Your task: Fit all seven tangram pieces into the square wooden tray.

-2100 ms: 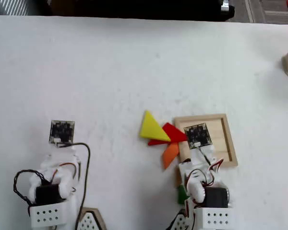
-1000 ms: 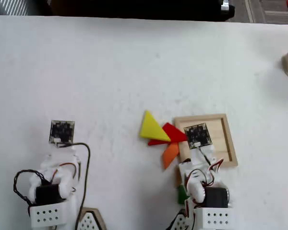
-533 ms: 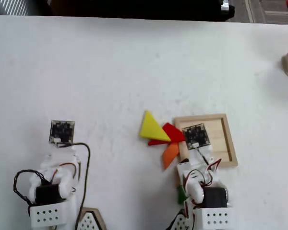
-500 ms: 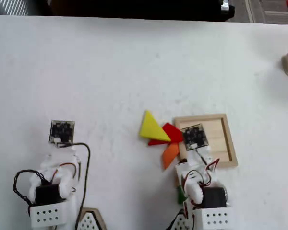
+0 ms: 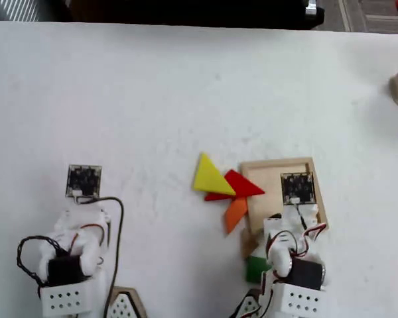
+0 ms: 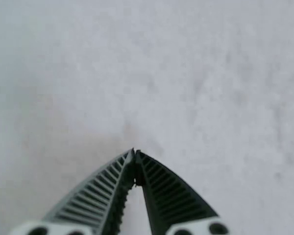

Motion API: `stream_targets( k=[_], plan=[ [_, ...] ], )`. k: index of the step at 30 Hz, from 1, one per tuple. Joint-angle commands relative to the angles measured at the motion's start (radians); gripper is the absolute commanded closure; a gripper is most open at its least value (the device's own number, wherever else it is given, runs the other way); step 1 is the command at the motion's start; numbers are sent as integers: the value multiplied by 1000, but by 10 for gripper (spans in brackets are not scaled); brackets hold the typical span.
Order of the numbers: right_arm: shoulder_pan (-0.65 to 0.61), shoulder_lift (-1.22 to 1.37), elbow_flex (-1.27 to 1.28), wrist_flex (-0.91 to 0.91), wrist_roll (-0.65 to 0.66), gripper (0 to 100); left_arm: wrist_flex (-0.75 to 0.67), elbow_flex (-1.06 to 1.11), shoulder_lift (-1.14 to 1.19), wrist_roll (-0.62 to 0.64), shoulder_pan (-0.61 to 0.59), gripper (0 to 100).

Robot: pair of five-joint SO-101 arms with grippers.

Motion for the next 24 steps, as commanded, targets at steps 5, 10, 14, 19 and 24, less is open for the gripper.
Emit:
stream_targets(
  k=[5, 10, 14, 19, 24],
  plan=[
    [21, -10, 8, -24, -8, 980, -48, -186, -56, -8, 199, 973],
    [36, -12, 8, -4, 153, 980, -164, -224, -53, 5, 470, 972],
    [41, -12, 8, 4, 167, 980, -279, -255, -31, 149, 582, 933],
    [41, -12, 8, 4, 173, 981, -353, -448, 294, 264, 627, 889],
    [41, -12, 8, 4, 173, 981, -377, -775, 783, 433, 628, 891]
  ],
)
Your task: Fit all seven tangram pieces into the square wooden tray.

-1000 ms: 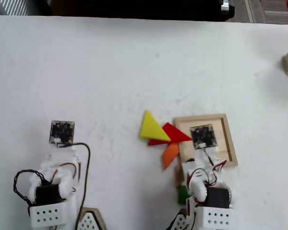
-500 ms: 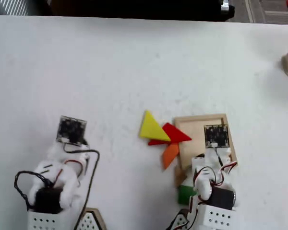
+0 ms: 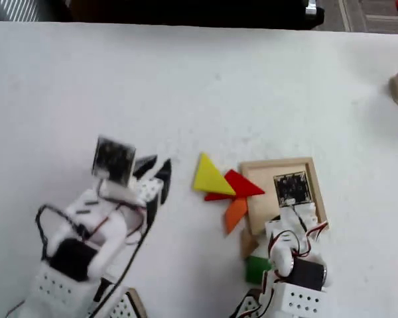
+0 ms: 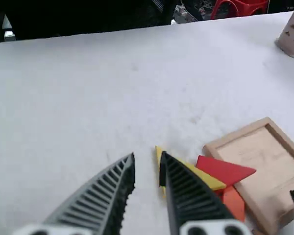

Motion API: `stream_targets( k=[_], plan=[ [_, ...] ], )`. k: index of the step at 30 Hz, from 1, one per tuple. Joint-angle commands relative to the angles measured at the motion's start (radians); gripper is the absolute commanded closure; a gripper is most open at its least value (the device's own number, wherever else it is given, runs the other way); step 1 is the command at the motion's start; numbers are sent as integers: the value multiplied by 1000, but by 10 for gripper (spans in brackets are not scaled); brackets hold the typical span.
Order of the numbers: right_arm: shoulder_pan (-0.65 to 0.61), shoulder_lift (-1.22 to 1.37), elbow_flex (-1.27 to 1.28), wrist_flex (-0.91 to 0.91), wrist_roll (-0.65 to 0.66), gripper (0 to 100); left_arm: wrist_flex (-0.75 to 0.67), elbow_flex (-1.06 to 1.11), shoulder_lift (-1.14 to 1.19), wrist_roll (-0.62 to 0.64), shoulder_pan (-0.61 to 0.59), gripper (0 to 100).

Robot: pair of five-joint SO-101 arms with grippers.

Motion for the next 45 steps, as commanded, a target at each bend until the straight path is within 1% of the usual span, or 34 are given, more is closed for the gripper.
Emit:
stream_targets(
  k=[1, 5, 7, 12, 15, 17, 21, 27, 32, 34, 38, 40, 45],
  plan=[
    [8, -12, 8, 7, 17, 981, -32, -336, 479, 163, 18, 889],
    [10, -12, 8, 7, 17, 981, -35, -448, 786, 215, 8, 890],
    [10, -12, 8, 5, 17, 981, -37, -459, 894, 219, -28, 890],
    [10, -13, 8, -8, 17, 981, -133, -462, 1059, 218, -185, 889],
    [10, -13, 8, -42, 12, 981, -216, -463, 1119, 216, -231, 888],
    [8, -13, 8, -62, 12, 981, -244, -463, 1142, 216, -243, 887],
    [-1, -7, -11, -168, 18, 981, -272, -465, 1165, 213, -268, 886],
    [-139, 79, -66, -202, 12, 981, -269, -462, 1165, 213, -298, 815],
    [-200, 260, -178, -236, 11, 975, -270, -463, 1167, 213, -318, 812],
    [-239, 355, -239, -231, 0, 939, -270, -463, 1167, 213, -318, 812],
    [-306, 567, -310, -239, -118, 829, -270, -463, 1167, 213, -320, 812],
    [-337, 673, -302, -286, -164, 796, -270, -463, 1167, 213, -320, 812],
    [-354, 860, -287, -418, -183, 820, -270, -462, 1167, 213, -320, 812]
  ],
)
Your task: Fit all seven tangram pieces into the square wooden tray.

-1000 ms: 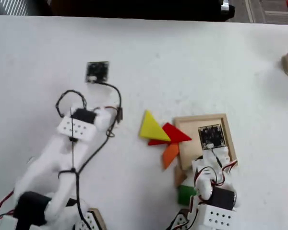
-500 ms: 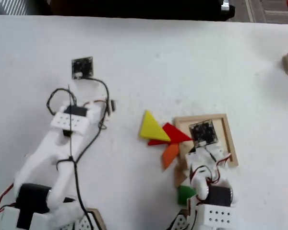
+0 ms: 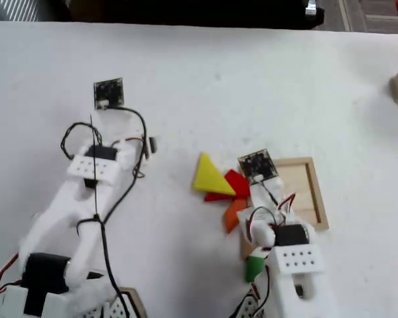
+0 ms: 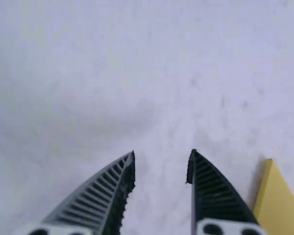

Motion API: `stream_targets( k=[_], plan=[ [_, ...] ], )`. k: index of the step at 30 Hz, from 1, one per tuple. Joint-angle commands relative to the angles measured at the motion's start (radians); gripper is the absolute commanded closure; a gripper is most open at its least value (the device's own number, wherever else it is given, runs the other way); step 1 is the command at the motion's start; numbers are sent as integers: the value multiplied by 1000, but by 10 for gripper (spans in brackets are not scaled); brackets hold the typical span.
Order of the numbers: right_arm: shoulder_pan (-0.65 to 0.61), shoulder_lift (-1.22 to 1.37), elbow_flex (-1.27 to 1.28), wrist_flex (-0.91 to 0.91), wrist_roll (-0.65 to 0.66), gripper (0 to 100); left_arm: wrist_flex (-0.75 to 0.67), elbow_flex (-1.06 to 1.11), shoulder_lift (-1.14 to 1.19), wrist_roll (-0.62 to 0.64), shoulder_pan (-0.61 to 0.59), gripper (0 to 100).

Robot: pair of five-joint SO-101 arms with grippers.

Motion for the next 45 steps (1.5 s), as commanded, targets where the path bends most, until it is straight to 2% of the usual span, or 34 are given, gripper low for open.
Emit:
stream_targets(
  k=[1, 6, 14, 19, 27, 35, 39, 45],
  plan=[
    [-19, 111, -32, -73, -17, 832, -23, -52, -2, 5, -10, 812],
    [-48, 157, -34, -114, -17, 892, -23, -49, -2, 5, -10, 812],
    [-50, 168, -46, -133, -6, 878, -15, -43, -2, 5, -12, 812],
    [36, 191, -44, -208, 140, 868, -15, -26, -2, 5, -35, 812],
    [28, 374, -169, -120, 141, 867, -15, -26, -2, 5, -108, 812],
    [-35, 291, -178, 28, 141, 868, -15, -28, -2, -28, -107, 812],
    [-48, 229, -120, -19, 143, 868, -17, -28, -2, -35, -107, 812],
    [-47, 291, -130, -87, 144, 868, -17, -28, -2, -35, -107, 812]
  ],
)
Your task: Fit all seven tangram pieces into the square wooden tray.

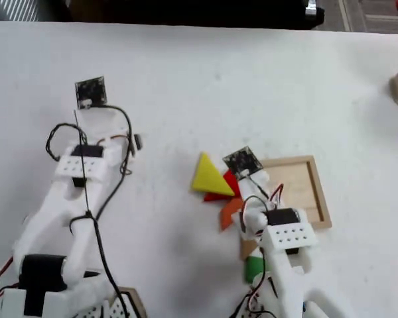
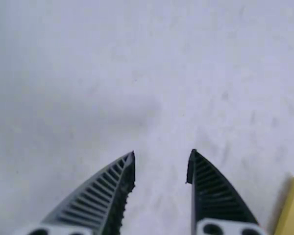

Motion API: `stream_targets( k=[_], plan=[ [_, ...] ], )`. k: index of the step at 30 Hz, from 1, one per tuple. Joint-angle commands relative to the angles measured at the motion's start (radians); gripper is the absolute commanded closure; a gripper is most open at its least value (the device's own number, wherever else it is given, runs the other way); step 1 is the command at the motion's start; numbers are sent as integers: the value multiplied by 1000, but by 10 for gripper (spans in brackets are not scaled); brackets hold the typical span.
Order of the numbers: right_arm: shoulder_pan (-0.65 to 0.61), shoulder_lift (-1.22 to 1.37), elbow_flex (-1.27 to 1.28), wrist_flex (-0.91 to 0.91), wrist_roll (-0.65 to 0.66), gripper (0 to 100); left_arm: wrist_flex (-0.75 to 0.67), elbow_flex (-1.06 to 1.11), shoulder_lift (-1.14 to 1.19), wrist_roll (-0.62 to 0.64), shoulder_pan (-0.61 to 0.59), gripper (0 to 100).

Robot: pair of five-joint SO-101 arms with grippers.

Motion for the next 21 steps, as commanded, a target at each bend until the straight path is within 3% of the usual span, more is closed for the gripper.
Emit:
stream_targets(
  k=[1, 8, 10, 16, 21],
  plan=[
    [-4, 50, -43, -31, 15, 868, -15, -26, -2, -11, -10, 812],
    [16, 220, -149, -16, 18, 922, 9, -25, -4, -12, -45, 812],
    [64, 240, -167, -30, 20, 981, 23, -21, -4, -12, -70, 812],
    [242, 246, -183, -136, 20, 983, 29, 8, -10, -61, -117, 812],
    [292, 248, -287, -47, 20, 982, 28, 6, -8, -69, -143, 812]
  ],
)
